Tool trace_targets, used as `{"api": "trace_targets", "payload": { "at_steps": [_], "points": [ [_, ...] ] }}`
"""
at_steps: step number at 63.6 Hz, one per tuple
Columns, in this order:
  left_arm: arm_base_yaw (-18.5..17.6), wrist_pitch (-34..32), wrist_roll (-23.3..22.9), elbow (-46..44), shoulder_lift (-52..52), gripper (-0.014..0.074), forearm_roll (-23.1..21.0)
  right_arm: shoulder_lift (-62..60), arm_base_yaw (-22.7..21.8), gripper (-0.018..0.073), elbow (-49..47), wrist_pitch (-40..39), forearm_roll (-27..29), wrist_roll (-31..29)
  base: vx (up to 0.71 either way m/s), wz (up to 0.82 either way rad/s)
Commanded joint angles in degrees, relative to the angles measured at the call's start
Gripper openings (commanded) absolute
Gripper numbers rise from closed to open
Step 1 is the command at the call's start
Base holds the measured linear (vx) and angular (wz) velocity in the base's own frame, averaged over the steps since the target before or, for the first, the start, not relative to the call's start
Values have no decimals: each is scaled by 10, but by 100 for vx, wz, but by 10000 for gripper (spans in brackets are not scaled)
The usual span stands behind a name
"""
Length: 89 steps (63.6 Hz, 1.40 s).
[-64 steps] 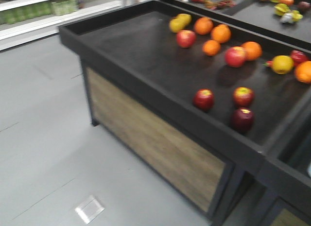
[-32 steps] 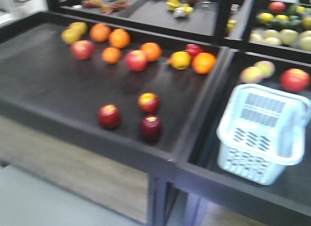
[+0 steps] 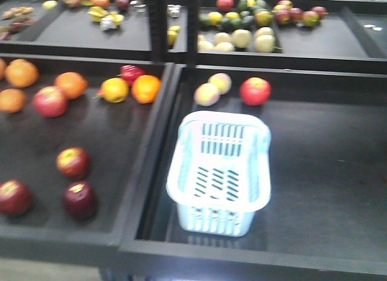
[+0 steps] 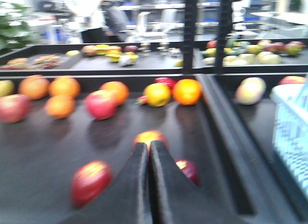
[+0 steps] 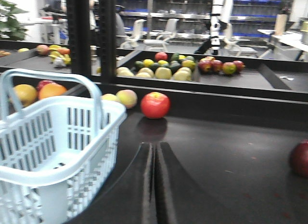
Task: Pick three apples into basket with both arms
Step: 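Turn the base and drive up to the table holding the light-blue basket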
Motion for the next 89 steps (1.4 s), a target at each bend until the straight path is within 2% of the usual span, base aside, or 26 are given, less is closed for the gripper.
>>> {"api": "trace_targets", "payload": {
  "at_steps": [1, 44, 89],
  "points": [
    [-2, -41, -4, -17, -7, -6, -1, -7, -1, -9, 3, -42, -4, 1, 14, -47],
    [-2, -41, -4, -17, -7, -6, -1, -7, -1, -9, 3, -42, -4, 1, 14, -17],
    [-2, -41, -4, -17, -7, -6, -1, -7, -1, -9, 3, -42, -4, 1, 2, -2]
  ]
}}
